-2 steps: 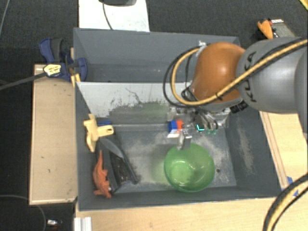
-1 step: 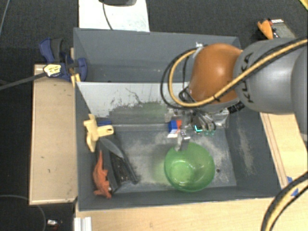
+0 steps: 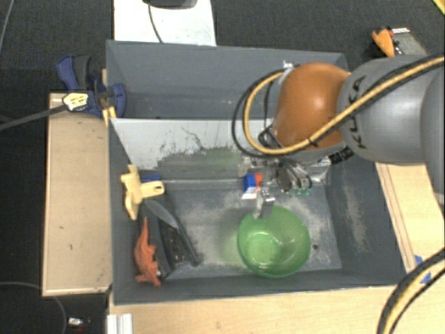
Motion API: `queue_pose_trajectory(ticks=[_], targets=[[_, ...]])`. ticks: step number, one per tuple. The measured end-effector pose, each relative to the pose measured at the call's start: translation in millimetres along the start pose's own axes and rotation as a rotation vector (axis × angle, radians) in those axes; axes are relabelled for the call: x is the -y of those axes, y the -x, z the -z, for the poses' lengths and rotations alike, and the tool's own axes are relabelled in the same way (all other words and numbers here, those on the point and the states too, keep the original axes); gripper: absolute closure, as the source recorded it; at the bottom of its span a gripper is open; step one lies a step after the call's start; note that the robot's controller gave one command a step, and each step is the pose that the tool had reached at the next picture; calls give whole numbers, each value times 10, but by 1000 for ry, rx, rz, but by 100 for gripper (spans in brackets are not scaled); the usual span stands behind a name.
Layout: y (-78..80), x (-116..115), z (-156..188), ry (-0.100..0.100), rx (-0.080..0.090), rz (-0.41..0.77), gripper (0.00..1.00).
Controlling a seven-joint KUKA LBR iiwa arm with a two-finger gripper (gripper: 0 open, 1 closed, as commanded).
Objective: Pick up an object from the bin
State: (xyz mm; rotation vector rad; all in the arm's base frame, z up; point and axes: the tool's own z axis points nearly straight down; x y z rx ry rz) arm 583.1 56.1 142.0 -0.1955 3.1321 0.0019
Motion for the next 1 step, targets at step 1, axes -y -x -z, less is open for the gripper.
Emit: queue_pose_trajectory(ticks=[1], targets=[[-251,189,-409,0,-3,-26,0]])
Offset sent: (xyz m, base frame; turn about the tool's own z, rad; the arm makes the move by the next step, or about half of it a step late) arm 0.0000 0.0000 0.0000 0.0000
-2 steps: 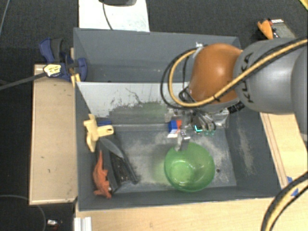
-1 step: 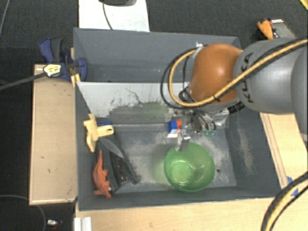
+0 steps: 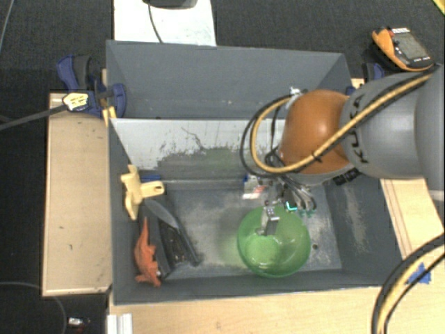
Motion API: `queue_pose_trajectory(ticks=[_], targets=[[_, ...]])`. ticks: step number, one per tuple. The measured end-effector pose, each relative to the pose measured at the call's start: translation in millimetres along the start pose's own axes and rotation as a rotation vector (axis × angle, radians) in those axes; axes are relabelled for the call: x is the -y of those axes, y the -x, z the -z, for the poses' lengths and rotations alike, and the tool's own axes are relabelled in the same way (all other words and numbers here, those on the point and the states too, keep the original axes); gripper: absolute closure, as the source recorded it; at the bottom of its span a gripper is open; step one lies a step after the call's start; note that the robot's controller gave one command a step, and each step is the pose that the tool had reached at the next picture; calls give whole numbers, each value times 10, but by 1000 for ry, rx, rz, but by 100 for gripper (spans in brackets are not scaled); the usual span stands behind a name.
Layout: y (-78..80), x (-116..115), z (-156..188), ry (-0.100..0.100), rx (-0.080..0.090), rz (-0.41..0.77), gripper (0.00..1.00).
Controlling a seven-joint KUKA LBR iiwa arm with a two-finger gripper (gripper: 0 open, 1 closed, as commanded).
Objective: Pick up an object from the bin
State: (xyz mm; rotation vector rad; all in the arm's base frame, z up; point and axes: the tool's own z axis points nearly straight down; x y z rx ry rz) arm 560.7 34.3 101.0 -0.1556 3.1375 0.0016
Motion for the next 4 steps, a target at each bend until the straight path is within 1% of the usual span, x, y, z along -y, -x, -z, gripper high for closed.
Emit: queue_pose_trajectory(ticks=[1,2,3,4], targets=[[19,-11,23,1,6,1,100],[19,-11,23,1,6,0,100],[135,-55,-173,-2,12,61,100],[136,-304,-257,-1,18,0,100]])
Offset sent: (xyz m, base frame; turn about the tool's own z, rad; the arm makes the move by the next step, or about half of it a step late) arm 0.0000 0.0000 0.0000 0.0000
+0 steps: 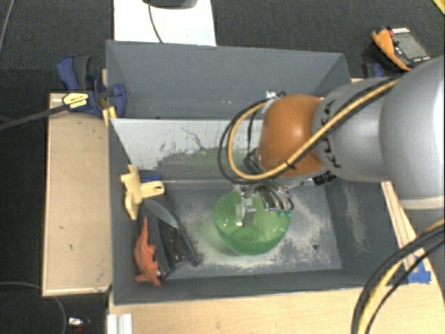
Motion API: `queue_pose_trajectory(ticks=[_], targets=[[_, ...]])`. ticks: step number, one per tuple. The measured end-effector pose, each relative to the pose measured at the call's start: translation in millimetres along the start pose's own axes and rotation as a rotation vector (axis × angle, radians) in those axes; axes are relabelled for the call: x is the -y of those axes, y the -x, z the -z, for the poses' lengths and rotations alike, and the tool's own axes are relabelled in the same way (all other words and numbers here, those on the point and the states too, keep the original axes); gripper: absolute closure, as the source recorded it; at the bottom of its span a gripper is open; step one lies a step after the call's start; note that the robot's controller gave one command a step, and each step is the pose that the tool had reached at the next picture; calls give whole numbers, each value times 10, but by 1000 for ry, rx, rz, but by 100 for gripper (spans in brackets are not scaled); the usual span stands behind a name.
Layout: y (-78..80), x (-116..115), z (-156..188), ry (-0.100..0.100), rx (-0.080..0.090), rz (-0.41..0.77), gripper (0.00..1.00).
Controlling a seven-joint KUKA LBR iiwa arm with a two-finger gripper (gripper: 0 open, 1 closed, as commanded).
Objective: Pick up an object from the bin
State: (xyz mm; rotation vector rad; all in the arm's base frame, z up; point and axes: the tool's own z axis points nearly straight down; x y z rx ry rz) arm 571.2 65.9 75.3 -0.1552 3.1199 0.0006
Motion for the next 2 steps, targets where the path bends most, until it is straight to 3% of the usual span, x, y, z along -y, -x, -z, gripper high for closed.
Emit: queue_pose_trajectory(ticks=[1,2], targets=[[-36,-204,-6,-3,2,40,100],[97,-253,-25,1,4,20,100]])
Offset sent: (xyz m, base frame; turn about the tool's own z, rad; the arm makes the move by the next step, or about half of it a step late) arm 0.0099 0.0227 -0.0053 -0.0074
